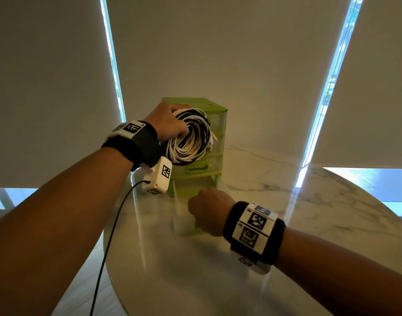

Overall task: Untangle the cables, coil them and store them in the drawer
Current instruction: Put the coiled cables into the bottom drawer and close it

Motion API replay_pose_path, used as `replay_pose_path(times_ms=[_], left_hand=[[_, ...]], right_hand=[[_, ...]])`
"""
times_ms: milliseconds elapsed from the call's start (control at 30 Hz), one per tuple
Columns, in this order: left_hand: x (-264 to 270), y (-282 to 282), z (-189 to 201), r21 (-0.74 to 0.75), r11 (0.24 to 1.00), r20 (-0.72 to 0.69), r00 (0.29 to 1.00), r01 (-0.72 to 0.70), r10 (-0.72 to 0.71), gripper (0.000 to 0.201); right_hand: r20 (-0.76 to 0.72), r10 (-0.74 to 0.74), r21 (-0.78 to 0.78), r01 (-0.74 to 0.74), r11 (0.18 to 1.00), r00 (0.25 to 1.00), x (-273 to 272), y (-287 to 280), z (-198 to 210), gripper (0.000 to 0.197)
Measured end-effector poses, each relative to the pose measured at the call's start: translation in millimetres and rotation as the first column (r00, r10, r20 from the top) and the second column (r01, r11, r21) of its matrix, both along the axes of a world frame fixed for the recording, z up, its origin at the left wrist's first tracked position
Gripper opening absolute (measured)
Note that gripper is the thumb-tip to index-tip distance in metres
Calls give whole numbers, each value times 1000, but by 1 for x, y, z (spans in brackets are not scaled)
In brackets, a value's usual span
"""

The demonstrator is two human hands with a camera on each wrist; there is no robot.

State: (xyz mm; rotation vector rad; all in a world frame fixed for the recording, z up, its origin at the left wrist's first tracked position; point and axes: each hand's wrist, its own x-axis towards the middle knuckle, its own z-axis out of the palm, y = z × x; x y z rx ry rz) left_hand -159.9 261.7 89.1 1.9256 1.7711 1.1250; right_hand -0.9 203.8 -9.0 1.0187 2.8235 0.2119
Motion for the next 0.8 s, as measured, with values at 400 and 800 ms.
replay_pose_path(times_ms=[400, 800], left_hand=[[0, 3, -17, 16, 999, -2, 1000, -30, 30, 85], [9, -37, -45, 103, 983, 27, 988, 151, -155, 24]], right_hand=[[-90, -87, -213, 66, 975, 992, 17, -2, 13, 28], [-653, 43, 8, -50, 999, 756, 24, 56, 68, 80]])
